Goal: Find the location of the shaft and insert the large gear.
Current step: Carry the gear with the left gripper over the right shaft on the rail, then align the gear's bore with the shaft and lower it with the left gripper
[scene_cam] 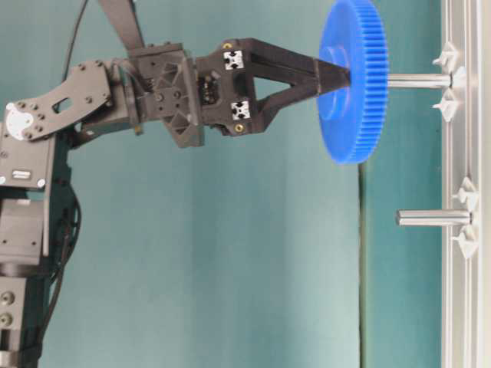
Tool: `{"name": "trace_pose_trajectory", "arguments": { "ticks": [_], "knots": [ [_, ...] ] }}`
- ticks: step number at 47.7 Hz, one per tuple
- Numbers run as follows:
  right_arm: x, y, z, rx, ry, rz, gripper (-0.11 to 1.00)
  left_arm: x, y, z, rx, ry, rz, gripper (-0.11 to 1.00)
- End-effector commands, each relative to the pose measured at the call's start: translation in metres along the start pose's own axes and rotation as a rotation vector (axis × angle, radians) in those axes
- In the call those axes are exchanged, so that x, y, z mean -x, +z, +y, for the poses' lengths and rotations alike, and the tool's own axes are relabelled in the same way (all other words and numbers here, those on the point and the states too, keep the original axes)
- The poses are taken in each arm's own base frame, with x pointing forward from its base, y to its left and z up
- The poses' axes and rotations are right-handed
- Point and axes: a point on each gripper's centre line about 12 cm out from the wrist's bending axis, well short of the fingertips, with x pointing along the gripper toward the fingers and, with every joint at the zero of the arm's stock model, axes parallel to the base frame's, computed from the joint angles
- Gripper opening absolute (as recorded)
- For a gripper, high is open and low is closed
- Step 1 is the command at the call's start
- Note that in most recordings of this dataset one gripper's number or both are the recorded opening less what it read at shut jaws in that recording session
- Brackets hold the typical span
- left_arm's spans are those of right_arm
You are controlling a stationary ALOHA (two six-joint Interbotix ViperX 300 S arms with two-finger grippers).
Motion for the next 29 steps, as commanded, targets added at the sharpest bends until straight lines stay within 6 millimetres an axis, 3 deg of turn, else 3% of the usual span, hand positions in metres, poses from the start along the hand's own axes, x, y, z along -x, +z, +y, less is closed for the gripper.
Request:
{"name": "trace_pose_trajectory", "arguments": {
  "ticks": [1,29],
  "knots": [
    [-0.0001,0.0044,0.0003,-0.008,0.000,-0.011,-0.03,0.0257,0.0077,0.0046,0.002,0.019,-0.060,0.70],
    [0.0014,0.0046,0.0004,-0.010,0.001,-0.020,-0.03,0.0160,0.0089,0.0064,0.006,0.019,-0.054,0.70]
  ]
}}
